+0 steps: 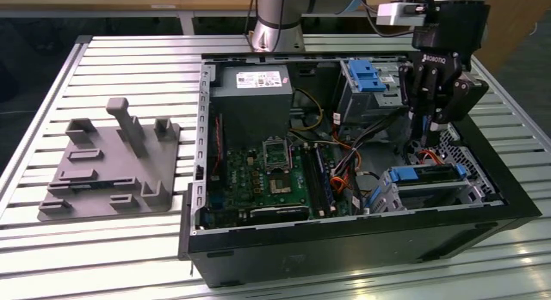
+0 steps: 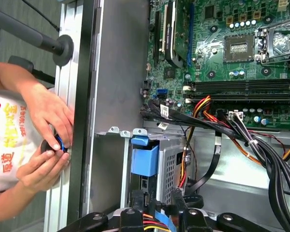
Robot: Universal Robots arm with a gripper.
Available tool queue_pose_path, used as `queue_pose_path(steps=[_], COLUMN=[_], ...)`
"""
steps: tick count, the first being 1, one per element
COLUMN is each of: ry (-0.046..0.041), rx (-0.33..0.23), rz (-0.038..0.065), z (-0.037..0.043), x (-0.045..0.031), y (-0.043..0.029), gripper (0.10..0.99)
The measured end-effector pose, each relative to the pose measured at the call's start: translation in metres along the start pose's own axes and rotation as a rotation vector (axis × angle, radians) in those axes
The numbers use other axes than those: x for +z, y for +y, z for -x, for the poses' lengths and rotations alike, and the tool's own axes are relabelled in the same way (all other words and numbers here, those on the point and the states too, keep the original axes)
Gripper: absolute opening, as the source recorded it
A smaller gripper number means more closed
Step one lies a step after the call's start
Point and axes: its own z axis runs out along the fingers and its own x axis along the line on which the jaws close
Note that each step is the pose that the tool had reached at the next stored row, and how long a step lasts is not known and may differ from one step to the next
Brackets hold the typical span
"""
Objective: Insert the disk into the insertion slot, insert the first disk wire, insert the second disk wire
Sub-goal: 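Insert the second disk wire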
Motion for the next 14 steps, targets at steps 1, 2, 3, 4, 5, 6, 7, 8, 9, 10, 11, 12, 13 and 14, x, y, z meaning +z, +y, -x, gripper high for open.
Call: queue_pose_path(steps=[1,2,3,4,5,6,7,8,9,10,11,12,13,14], ry=[0.0,0.0001,0.0001,0.0,0.0,0.0001,0.0001,0.0001,0.0001,0.0001,0.0001,0.0001,0.0001,0.0], rx=[-0.001,-0.001,-0.001,-0.002,-0.002,-0.002,-0.002,-0.002,-0.002,-0.002,-0.002,-0.002,-0.002,-0.002], rz=[0.0,-0.001,-0.001,-0.001,-0.001,-0.001,-0.001,-0.001,-0.001,-0.001,-0.001,-0.001,-0.001,-0.001], z=[0.0,0.0001,0.0001,0.0002,0.0003,0.0003,0.0003,0.0003,0.0004,0.0004,0.0004,0.0004,0.0004,0.0004], x=[0.0001,0.0002,0.0003,0.0004,0.0005,0.0006,0.0006,0.0007,0.0007,0.0007,0.0007,0.0007,0.0007,0.0008], y=[0.0,0.0,0.0,0.0,0.0,0.0,0.0,0.0,0.0,0.0,0.0,0.0,0.0,0.0], gripper=[0.361,0.361,0.361,0.361,0.361,0.361,0.361,0.361,0.361,0.361,0.361,0.361,0.345,0.345])
